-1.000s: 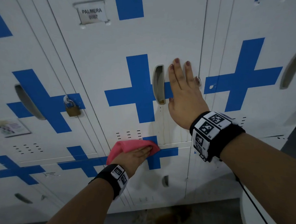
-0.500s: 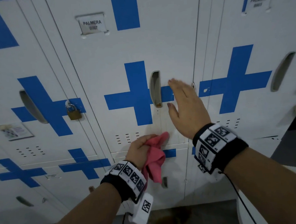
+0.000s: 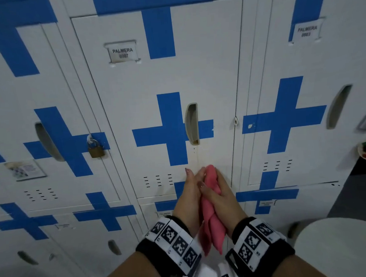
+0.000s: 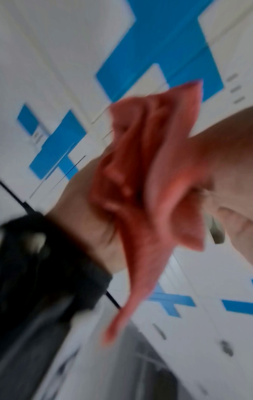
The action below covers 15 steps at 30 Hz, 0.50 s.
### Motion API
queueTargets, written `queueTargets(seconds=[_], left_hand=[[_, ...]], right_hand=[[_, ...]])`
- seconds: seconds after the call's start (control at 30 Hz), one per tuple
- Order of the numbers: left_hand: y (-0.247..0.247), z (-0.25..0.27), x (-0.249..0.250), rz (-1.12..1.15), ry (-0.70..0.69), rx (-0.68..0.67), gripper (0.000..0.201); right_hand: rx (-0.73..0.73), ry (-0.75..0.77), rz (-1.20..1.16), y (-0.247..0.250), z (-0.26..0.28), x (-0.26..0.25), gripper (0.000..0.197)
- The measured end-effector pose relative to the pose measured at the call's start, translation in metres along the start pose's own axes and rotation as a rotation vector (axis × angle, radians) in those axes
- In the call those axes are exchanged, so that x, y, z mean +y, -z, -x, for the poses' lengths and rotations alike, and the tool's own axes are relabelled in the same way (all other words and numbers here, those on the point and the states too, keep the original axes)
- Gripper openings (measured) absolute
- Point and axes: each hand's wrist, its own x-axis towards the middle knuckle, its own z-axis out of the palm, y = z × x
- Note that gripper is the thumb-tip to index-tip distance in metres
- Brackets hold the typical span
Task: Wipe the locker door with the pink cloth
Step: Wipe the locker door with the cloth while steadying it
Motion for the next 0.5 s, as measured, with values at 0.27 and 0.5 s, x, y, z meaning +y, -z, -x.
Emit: queueTargets(seconds=[0.27, 0.5], left_hand=[[0.046, -0.012, 0.064, -1.584, -0.808, 0.205, 0.029], [0.078, -0.036, 0.112, -2.096, -0.944, 0.44, 0.105]], right_hand=[[0.007, 0.231, 0.366, 0.014, -0.007, -0.023, 0.031], [0.097, 0.541, 0.745, 0.013, -0.028, -0.068, 0.03]])
